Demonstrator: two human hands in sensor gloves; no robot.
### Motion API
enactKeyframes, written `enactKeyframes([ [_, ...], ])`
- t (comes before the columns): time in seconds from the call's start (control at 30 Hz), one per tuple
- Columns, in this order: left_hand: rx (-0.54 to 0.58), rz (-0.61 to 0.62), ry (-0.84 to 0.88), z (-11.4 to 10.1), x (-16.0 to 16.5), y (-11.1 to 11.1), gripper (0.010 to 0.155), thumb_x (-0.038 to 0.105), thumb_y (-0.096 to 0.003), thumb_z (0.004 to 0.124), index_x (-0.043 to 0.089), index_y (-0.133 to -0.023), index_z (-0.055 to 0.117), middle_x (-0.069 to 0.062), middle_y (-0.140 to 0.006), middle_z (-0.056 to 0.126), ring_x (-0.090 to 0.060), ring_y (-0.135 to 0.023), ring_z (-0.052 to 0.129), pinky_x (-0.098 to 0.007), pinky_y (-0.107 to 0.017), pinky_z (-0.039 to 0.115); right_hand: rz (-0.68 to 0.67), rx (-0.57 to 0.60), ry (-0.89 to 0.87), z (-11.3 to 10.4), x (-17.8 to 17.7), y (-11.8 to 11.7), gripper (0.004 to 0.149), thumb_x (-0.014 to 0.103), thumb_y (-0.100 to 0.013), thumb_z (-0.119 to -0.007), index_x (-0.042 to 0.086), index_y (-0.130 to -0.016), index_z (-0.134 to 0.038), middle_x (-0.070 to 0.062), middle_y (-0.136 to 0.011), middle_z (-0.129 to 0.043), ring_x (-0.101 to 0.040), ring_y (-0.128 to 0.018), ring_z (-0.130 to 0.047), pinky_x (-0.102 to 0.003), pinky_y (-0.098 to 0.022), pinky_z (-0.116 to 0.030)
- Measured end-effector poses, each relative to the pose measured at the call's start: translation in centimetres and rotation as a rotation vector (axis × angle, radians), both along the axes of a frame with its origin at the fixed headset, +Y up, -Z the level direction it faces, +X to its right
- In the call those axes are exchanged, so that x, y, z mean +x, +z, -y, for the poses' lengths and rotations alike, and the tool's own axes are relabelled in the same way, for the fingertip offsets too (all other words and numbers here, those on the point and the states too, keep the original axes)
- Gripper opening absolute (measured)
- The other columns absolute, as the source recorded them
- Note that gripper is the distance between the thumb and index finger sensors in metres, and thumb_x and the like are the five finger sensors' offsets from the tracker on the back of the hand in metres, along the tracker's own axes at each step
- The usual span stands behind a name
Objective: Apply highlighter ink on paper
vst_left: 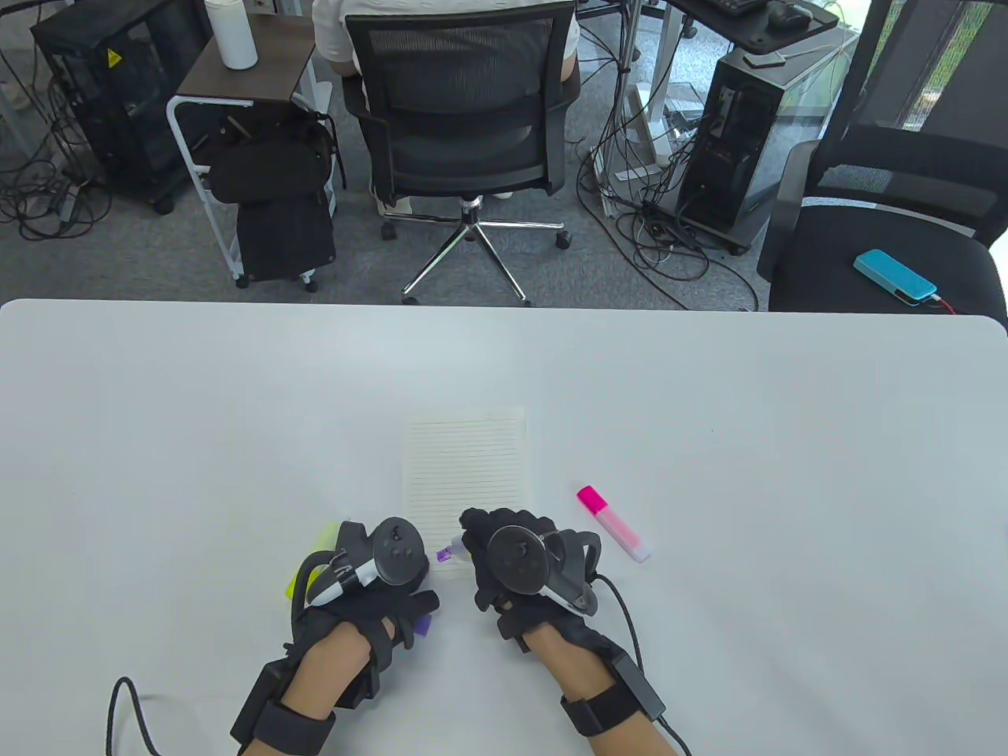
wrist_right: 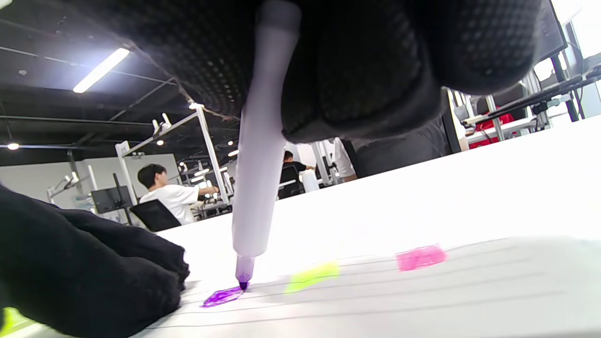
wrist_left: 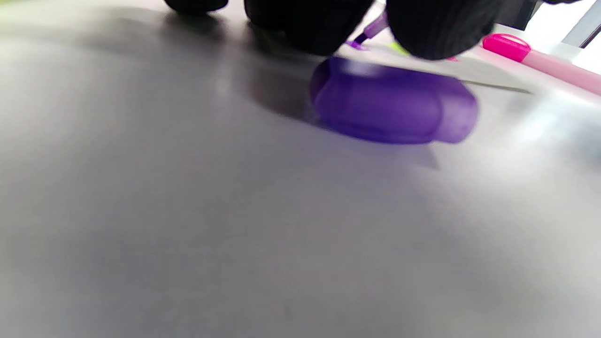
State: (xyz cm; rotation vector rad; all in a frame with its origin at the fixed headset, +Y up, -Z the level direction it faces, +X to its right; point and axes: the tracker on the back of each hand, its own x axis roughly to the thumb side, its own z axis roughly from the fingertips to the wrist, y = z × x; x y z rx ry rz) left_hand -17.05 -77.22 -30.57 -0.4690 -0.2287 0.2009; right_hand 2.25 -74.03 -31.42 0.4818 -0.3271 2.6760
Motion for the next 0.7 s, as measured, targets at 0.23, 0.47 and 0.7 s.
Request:
enactKeyframes([
  [0.23, 0.0, 0.001, -0.001, 0.01, 0.01, -0.01, 0.066, 0.055, -0.0449, 0.071, 0.025, -0.103, 0.064, 0.0, -0.115, 0.046, -0.046, -0.105, 0.048, -0.066, -0.071, 0.04, 0.001, 0.006, -0.025, -0.06, 0.14, 0.06, 0.033, 0.032, -0.045, -0.087, 0.022, -0.075, -0.094, -0.016, -0.056, -0.1, -0.031, -0.035, -0.099, -0.052, -0.037, -0.083],
  [0.47, -0.001, 0.001, 0.002, 0.01, 0.0, -0.03, 0.066, 0.055, -0.0448, 0.071, 0.025, -0.103, 0.064, 0.0, -0.115, 0.046, -0.046, -0.105, 0.048, -0.066, -0.071, 0.04, -0.005, -0.028, -0.016, -0.29, 0.3, 0.0, 0.032, 0.031, -0.044, -0.088, 0.021, -0.073, -0.096, -0.017, -0.053, -0.101, -0.031, -0.032, -0.1, -0.052, -0.035, -0.083],
  [0.7, -0.001, 0.001, 0.001, 0.0, 0.01, -0.03, 0.066, 0.055, -0.0448, 0.071, 0.025, -0.103, 0.064, 0.0, -0.115, 0.047, -0.045, -0.105, 0.048, -0.066, -0.071, 0.04, 0.007, -0.003, -0.02, -0.18, 0.18, 0.01, 0.032, 0.031, -0.045, -0.087, 0.022, -0.075, -0.095, -0.017, -0.055, -0.1, -0.031, -0.034, -0.099, -0.052, -0.036, -0.083],
])
